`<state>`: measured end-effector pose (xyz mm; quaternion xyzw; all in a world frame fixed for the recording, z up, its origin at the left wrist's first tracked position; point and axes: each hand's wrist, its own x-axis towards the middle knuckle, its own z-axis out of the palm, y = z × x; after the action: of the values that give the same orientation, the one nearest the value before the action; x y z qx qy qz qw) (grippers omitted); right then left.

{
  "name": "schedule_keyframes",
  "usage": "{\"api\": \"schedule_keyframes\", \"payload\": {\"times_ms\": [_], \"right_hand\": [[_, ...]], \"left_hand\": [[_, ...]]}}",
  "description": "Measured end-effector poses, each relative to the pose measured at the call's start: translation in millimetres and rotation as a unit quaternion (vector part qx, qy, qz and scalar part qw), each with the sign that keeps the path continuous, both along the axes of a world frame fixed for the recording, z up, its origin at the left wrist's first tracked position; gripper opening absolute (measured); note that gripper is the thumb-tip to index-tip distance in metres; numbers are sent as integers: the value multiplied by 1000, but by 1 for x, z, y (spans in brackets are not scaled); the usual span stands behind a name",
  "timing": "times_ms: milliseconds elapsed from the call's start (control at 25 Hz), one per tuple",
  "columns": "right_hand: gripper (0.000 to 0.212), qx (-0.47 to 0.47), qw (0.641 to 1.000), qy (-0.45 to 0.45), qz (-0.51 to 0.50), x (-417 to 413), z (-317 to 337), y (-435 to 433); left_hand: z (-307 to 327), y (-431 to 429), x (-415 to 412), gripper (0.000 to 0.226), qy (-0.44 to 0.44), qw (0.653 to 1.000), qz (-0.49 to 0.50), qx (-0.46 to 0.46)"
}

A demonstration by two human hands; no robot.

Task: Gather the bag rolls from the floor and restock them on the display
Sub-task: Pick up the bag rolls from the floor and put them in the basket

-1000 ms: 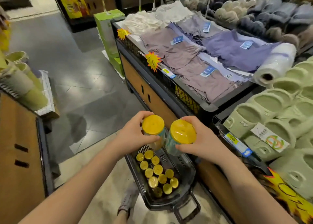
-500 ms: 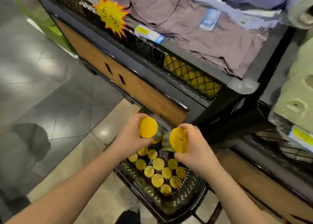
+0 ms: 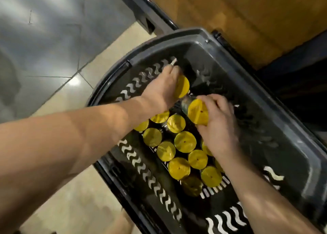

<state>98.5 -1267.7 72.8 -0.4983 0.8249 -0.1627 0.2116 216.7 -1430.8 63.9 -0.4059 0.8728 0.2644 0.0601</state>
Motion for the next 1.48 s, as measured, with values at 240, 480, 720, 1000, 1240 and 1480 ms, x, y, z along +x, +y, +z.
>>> {"api": "schedule_keyframes", "payload": {"times_ms": [240, 480, 720, 1000, 1240, 1480], "right_hand": [[79, 48, 999, 13, 5, 1, -59, -15], [77, 90, 996, 13, -16, 7, -95, -43], [73, 113, 985, -103, -83, 1, -104, -55], [64, 96, 993, -13, 61, -6, 34, -70], [68, 48, 993, 7, 110, -2, 284, -84], [67, -20, 994, 20, 103, -20, 519, -46]], "left_hand": [[-68, -14, -6, 77, -68, 995, 31, 68], [-90, -13, -1, 82, -111, 991, 19, 78], [-65, -10, -3, 66, -179, 982, -33, 52], [80, -18, 5, 81, -222, 964, -75, 122], [323, -28, 14, 87, -177, 978, -92, 56], [567, -14, 32, 82, -102, 989, -103, -19]]}}
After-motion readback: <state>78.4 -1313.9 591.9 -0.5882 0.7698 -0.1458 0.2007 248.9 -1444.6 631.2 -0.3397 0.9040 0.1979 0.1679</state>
